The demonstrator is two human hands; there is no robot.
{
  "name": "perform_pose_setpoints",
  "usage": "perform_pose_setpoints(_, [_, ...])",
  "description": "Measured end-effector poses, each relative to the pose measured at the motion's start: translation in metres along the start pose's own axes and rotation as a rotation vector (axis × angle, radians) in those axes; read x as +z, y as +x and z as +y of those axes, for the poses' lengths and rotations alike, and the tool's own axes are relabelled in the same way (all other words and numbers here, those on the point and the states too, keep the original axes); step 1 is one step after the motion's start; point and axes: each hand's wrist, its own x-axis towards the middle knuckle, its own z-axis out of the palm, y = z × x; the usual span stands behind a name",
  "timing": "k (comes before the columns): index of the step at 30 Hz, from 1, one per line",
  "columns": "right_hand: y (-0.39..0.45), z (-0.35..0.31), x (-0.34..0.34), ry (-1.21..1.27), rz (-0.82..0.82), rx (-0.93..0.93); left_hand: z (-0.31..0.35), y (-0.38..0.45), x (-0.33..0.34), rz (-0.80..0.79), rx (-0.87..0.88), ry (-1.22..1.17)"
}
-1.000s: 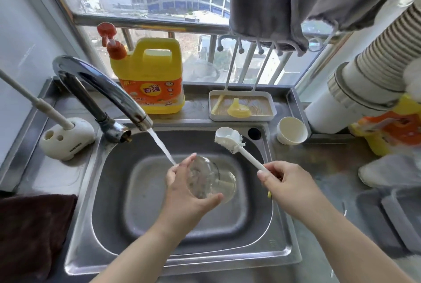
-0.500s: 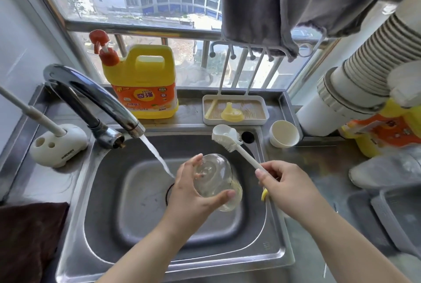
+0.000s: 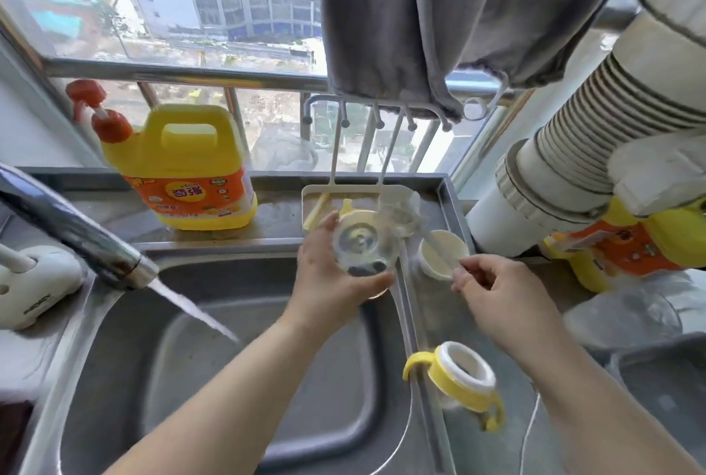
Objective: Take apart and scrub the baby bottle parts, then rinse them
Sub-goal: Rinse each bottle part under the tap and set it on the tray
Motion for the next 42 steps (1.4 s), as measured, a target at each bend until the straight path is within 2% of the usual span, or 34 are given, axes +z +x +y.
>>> perform_pose_setpoints(3, [0.026, 0.010, -0.020, 0.008, 0.088, -0.030, 0.019, 0.036, 0.024, 0.021, 0.038, 0.028])
perform_pose_setpoints(7, [0.050, 0.024, -0.036, 0.035, 0.122, -0.064, 0.032, 0.075, 0.054, 0.041, 0.020, 0.083])
perform_pose_setpoints(14, [0.080, 0.040, -0.041, 0.070, 0.069, -0.085, 0.032, 0.113, 0.079, 0.061, 0.028, 0.149])
perform_pose_setpoints(25, [0.090, 0.052, -0.028, 0.066, 0.049, -0.087, 0.027, 0.127, 0.076, 0.026, 0.029, 0.291])
perform_pose_setpoints(29, [0.084, 0.054, -0.031, 0.050, 0.072, -0.083, 0.026, 0.109, 0.075, 0.105, 0.132, 0.367])
perform_pose_setpoints(31, [0.078, 0.057, -0.033, 0.063, 0.083, -0.071, 0.019, 0.087, 0.075, 0.174, 0.329, 0.443])
perform_pose_setpoints(32, [0.074, 0.059, -0.034, 0.072, 0.083, -0.059, 0.014, 0.076, 0.078, 0.154, 0.446, 0.489])
perform_pose_setpoints(34, [0.067, 0.062, -0.034, 0.083, 0.077, -0.038, 0.001, 0.061, 0.087, -0.003, 0.619, 0.635])
perform_pose_setpoints(35, [0.063, 0.064, -0.033, 0.086, 0.072, -0.033, -0.005, 0.056, 0.092, -0.111, 0.602, 0.697])
perform_pose_setpoints(37, [0.057, 0.068, -0.031, 0.093, 0.066, -0.018, -0.014, 0.051, 0.102, -0.247, 0.438, 0.749])
perform_pose_setpoints(39, [0.051, 0.073, -0.030, 0.093, 0.066, -0.003, -0.019, 0.053, 0.109, -0.296, 0.373, 0.764])
perform_pose_setpoints(42, [0.045, 0.077, -0.029, 0.098, 0.065, -0.006, -0.026, 0.054, 0.115, -0.336, 0.385, 0.662])
